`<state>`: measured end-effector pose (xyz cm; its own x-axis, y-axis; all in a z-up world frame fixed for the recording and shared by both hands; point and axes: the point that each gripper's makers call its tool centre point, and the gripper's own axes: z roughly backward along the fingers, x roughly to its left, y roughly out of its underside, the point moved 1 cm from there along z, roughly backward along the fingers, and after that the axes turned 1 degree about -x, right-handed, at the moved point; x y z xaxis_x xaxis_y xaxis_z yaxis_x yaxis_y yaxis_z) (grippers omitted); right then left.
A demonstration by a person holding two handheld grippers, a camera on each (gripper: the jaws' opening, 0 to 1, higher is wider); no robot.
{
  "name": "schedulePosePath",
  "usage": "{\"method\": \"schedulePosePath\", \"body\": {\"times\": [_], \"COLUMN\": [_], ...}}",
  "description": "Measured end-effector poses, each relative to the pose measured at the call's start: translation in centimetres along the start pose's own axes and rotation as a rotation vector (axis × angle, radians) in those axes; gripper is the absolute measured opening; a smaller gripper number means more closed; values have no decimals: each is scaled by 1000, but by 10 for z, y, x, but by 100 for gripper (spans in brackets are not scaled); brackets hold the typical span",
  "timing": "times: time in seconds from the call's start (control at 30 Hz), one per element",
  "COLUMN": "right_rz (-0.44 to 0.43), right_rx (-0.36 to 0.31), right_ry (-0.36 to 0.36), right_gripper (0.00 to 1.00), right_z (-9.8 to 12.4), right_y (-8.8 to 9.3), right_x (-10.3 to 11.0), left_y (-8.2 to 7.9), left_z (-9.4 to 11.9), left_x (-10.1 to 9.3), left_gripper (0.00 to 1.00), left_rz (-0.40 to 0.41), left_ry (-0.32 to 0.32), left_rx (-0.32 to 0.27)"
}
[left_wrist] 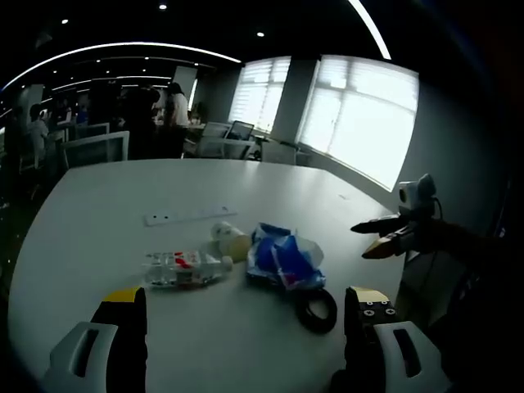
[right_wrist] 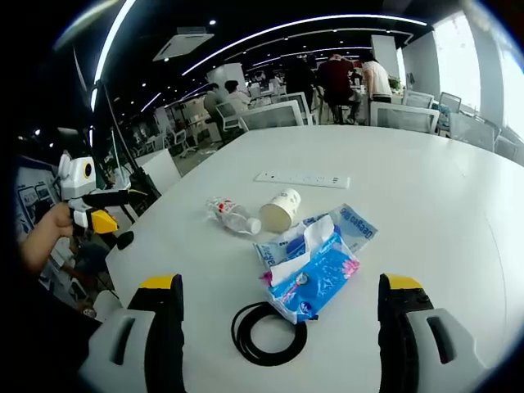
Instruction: Arrange the tabletop items into an orderly group along one side of the table until the central work area is clear of visible clutter.
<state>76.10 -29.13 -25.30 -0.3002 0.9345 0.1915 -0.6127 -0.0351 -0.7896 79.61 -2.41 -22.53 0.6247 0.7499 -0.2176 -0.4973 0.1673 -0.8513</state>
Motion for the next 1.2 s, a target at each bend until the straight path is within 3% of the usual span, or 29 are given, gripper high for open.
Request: {"method": "schedulePosePath", "body": {"times": [1.2], "right_rz": [-8], "right_rx": [-8], "right_ry": [10], "right_gripper": [96], "right_z": [1], "right_y": [-1], "right_x": [-3], "left_y": [-5], "left_z": [-6], "left_x": [-4], "left_gripper": [100], "left_rz": [-20], "left_ry": [19], "left_rx": [3]}}
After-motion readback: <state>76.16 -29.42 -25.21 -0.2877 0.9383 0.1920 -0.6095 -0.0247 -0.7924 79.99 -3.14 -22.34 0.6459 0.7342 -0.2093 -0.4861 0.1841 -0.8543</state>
